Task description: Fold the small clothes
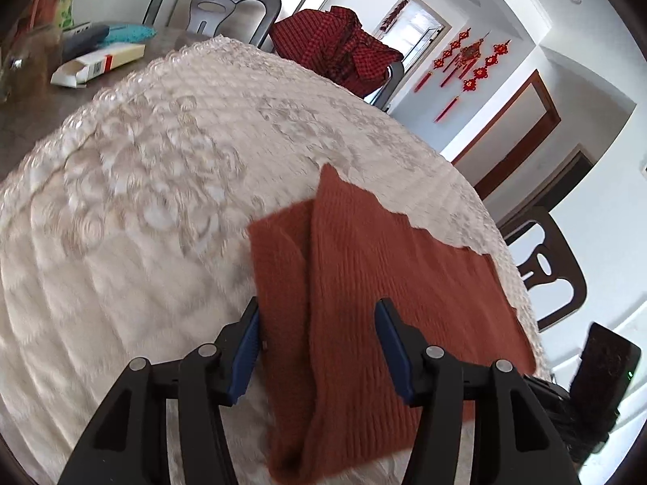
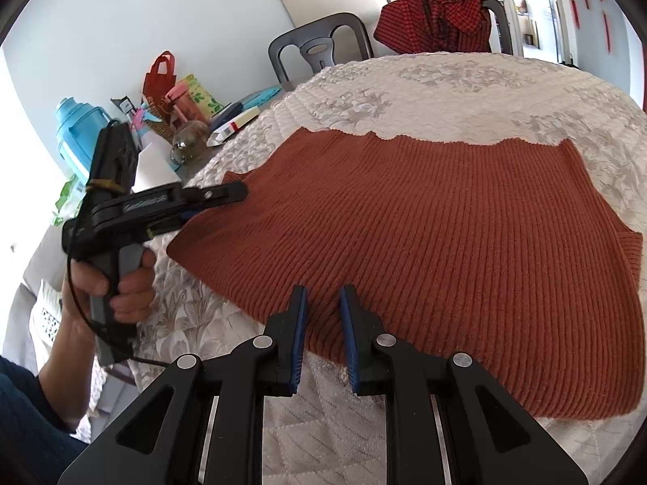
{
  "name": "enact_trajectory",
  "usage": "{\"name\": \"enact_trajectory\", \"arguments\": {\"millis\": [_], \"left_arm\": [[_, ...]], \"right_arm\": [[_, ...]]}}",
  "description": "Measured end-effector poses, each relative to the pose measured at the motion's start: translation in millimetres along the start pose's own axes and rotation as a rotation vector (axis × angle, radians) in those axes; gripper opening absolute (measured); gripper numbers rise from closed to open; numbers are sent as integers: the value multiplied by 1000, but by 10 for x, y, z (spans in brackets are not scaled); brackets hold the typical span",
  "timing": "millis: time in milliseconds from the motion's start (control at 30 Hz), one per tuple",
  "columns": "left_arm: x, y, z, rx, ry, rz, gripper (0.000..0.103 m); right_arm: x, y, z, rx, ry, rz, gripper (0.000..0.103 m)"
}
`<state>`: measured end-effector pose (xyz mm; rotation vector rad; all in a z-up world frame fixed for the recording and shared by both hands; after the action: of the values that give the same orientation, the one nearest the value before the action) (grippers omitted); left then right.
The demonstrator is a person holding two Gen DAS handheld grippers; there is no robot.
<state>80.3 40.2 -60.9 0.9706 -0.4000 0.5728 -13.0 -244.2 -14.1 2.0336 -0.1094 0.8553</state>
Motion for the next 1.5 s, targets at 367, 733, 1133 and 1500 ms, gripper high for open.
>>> {"name": "enact_trajectory", "arguments": {"millis": [367, 733, 1133, 1500], "left_arm": [[76, -105, 22, -119, 84, -12, 56], [-141, -39, 91, -111, 32, -30, 31], [57, 198, 415, -232, -5, 41, 18], [271, 93, 1720, -401, -187, 29, 17]], "right_arm": [[10, -6, 40, 49, -35, 8, 17], [267, -137, 193, -8, -73, 22, 17], [61, 83, 198, 96, -97, 8, 17], [-85, 912, 1028, -72, -305, 176, 17]]}}
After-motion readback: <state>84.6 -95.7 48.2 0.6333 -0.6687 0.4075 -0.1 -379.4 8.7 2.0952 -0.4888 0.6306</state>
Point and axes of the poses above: each gripper's, at about its wrist camera, not at the fingertips, and y roughly against the way its jaws point, z to its right, x to its top, the point moved 8 cm from there along -y, roughly the way its jaws point
